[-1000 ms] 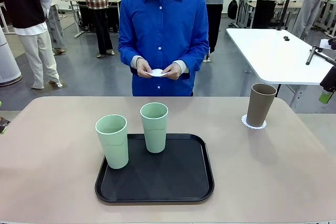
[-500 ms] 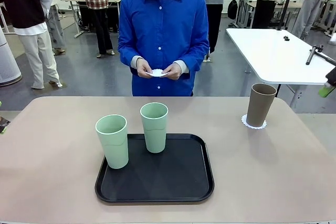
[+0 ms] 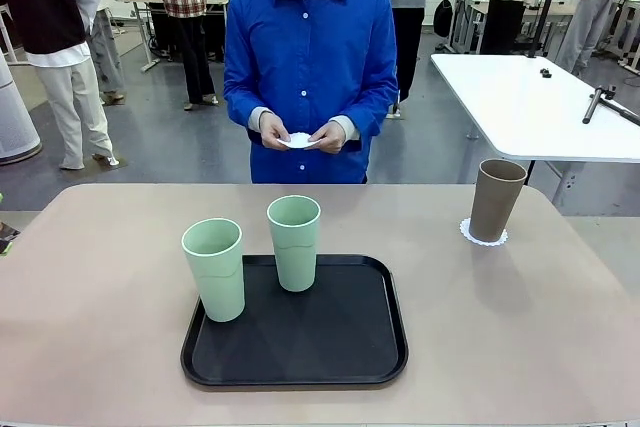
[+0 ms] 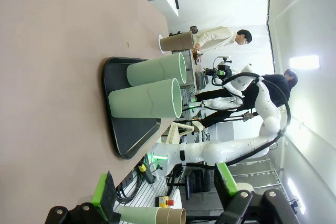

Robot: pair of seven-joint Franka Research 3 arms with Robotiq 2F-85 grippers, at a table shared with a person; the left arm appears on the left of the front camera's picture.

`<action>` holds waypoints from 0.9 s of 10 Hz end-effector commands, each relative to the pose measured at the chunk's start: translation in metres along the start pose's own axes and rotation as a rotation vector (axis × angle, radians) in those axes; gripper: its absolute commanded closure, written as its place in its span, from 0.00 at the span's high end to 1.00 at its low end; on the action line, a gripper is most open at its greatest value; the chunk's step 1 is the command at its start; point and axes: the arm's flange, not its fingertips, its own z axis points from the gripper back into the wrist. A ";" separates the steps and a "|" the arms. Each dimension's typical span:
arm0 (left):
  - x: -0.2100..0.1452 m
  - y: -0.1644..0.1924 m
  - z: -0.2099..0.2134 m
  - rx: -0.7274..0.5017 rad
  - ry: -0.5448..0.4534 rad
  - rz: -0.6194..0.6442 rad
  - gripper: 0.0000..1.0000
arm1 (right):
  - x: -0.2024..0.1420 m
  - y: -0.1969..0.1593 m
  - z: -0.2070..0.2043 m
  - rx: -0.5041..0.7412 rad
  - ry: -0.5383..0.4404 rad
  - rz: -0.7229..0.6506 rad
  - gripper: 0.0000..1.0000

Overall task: Place coasters on the table and set cups on them.
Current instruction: Take one Reusable plastic cup from the Flat Tray and place it on a coaster set by the human.

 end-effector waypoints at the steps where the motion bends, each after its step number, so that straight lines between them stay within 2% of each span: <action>1: 0.000 -0.001 0.001 -0.011 -0.007 -0.008 1.00 | 0.012 -0.030 0.016 0.079 -0.001 -0.038 1.00; 2: 0.000 -0.001 0.001 -0.011 -0.007 -0.008 1.00 | 0.005 -0.048 0.020 0.104 0.010 -0.072 1.00; 5: 0.000 -0.001 0.001 -0.011 -0.007 -0.008 1.00 | -0.002 -0.068 0.018 0.152 -0.043 -0.078 1.00; 9: 0.000 -0.001 0.001 -0.011 -0.007 -0.008 1.00 | -0.002 -0.077 0.012 0.221 -0.056 -0.043 1.00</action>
